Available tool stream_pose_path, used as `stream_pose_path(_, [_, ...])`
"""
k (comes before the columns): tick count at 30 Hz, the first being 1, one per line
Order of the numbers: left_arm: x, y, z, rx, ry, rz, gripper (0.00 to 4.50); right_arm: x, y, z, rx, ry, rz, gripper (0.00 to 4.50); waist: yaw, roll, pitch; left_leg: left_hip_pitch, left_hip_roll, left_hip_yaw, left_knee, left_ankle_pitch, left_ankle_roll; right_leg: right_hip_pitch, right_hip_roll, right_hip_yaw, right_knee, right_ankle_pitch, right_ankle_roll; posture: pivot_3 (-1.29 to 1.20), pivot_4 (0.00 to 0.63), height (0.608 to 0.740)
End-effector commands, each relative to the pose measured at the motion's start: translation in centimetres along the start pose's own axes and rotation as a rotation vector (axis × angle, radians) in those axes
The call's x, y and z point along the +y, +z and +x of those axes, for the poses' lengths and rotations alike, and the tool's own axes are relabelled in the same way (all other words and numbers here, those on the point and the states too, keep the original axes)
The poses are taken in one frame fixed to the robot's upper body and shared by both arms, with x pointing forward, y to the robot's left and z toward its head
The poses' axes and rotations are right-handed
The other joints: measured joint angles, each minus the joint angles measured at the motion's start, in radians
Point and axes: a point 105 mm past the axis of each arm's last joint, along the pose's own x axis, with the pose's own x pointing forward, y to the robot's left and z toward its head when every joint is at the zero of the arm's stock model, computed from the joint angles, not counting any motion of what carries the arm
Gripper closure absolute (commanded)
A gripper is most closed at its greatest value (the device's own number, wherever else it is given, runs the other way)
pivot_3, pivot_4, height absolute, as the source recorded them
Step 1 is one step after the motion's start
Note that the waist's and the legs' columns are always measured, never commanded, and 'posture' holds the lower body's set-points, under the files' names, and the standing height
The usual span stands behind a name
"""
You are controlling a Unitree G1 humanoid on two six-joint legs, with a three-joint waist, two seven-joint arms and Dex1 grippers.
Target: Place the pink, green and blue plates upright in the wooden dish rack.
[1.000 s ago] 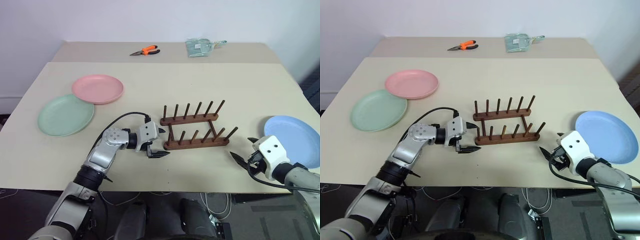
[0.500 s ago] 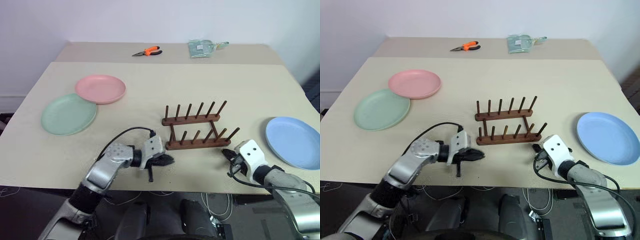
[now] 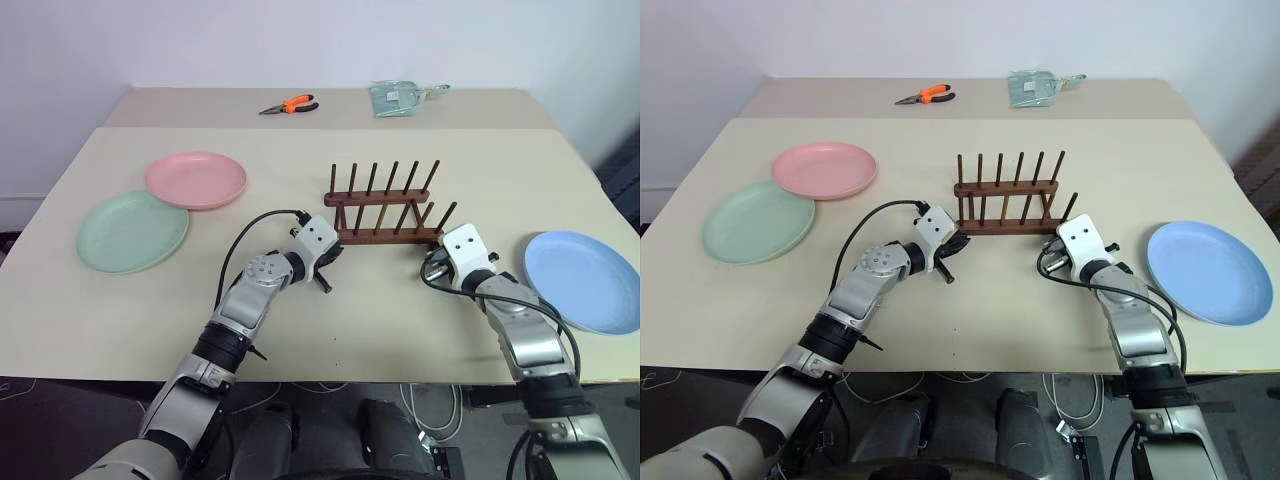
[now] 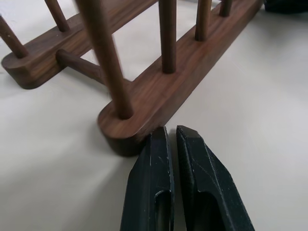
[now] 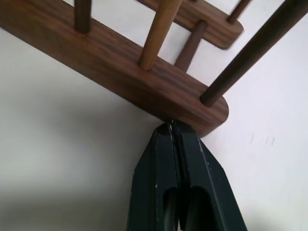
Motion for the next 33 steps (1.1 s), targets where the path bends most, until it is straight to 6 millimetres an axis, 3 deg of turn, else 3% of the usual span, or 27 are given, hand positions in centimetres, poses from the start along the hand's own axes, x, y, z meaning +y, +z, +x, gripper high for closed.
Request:
stream_pose_path(1, [1.1,-1.4,0.0,0.045,0.050,0.011,4.22,0.0,0.2,0.5,-0.008,0.005,-0.019,4.50,0.000,0.000,0.000,0.000,0.000,0.000,0.000,0.000,0.000,0.000,0.000,0.000,0.000,0.000,0.000,0.00,0.150,0.740])
stream_pose_path(4, [1.4,-1.7,0.0,0.045,0.066,0.012,4.22,0.1,0.2,0.2,-0.010,0.028,-0.019,4.50,0.000,0.001,-0.001,0.000,0.000,0.000,0.000,0.000,0.000,0.000,0.000,0.000,0.000,0.000,0.000,0.00,0.150,0.740])
stream_pose_path(7, [1.8,-1.9,-0.3,0.043,0.099,0.005,4.26,0.5,0.5,-0.9,-0.029,0.088,0.017,3.69,0.000,0.001,-0.001,0.000,0.000,0.000,0.000,0.000,0.000,0.000,0.000,0.000,0.000,0.000,0.000,0.00,0.150,0.740])
stream_pose_path(11, [2.2,-1.9,-1.4,0.027,0.104,-0.006,4.26,2.4,2.9,-3.3,-0.127,0.207,-0.039,1.73,-0.009,0.001,-0.002,0.001,0.000,0.000,0.000,0.000,0.000,0.000,0.000,0.000,0.001,-0.001,0.001,0.00,0.150,0.740])
stream_pose_path(13, [2.8,-1.1,-3.1,-0.010,0.095,-0.047,4.26,3.6,4.5,-4.5,-0.182,0.272,-0.067,0.69,-0.024,0.002,-0.002,0.000,0.000,0.000,-0.001,0.000,0.000,-0.001,0.000,0.000,0.002,-0.002,0.003,0.00,0.150,0.740])
stream_pose_path(14, [3.7,-0.5,-4.0,-0.041,0.116,-0.078,4.00,3.9,5.1,-4.8,-0.202,0.292,-0.073,0.21,-0.030,0.002,-0.002,0.001,0.001,0.000,-0.002,0.000,0.000,-0.002,0.000,0.000,0.004,-0.003,0.004,0.00,0.150,0.740])
stream_pose_path(16, [6.5,1.5,-6.0,-0.126,0.235,-0.144,3.45,4.5,6.1,-5.3,-0.229,0.331,-0.054,0.19,-0.032,0.002,-0.001,0.000,0.001,0.001,-0.001,0.000,0.000,-0.005,0.000,0.002,0.007,-0.003,0.005,0.00,0.150,0.740])
stream_pose_path(20, [14.7,5.4,-10.7,-0.269,0.707,-0.248,1.41,6.1,6.7,-5.2,-0.234,0.425,-0.024,0.00,-0.012,-0.001,0.000,-0.002,0.001,-0.003,0.001,0.001,-0.002,-0.005,0.001,0.000,0.008,-0.003,0.005,0.00,0.150,0.740])
stream_pose_path(22, [17.5,6.2,-13.4,-0.322,0.921,-0.368,0.34,6.4,6.9,-4.7,-0.238,0.432,-0.052,0.00,-0.006,-0.003,0.001,-0.003,0.000,-0.004,0.002,0.001,-0.002,-0.004,0.000,-0.001,0.007,-0.003,0.005,0.00,0.150,0.740])
stream_pose_path(23, [18.6,6.3,-14.8,-0.337,1.021,-0.429,0.05,6.4,7.0,-4.3,-0.242,0.424,-0.060,0.00,-0.004,-0.003,0.001,-0.003,0.000,-0.003,0.002,0.001,-0.002,-0.004,0.000,-0.001,0.006,-0.003,0.005,0.00,0.150,0.740])
stream_pose_path(25, [19.5,5.9,-17.2,-0.346,1.169,-0.517,0.05,6.5,7.3,-3.7,-0.249,0.418,-0.074,0.00,-0.002,-0.003,0.001,-0.003,-0.001,-0.003,0.001,0.001,-0.002,-0.004,-0.001,0.000,0.006,-0.003,0.005,0.00,0.150,0.740])
stream_pose_path(29, [19.8,4.1,-20.0,-0.325,1.313,-0.660,0.05,7.0,7.3,-3.1,-0.255,0.441,-0.098,0.00,0.000,-0.003,0.001,-0.002,-0.002,-0.003,-0.001,0.001,-0.002,-0.005,-0.001,0.000,0.007,-0.002,0.004,0.00,0.150,0.740])
stream_pose_path(33, [20.2,1.1,-21.0,-0.268,1.344,-0.852,0.05,7.6,7.3,-2.8,-0.263,0.454,-0.113,0.00,0.000,-0.004,0.001,-0.002,-0.002,-0.003,-0.001,0.001,-0.003,-0.005,-0.001,-0.001,0.007,-0.002,0.003,0.00,0.150,0.740])
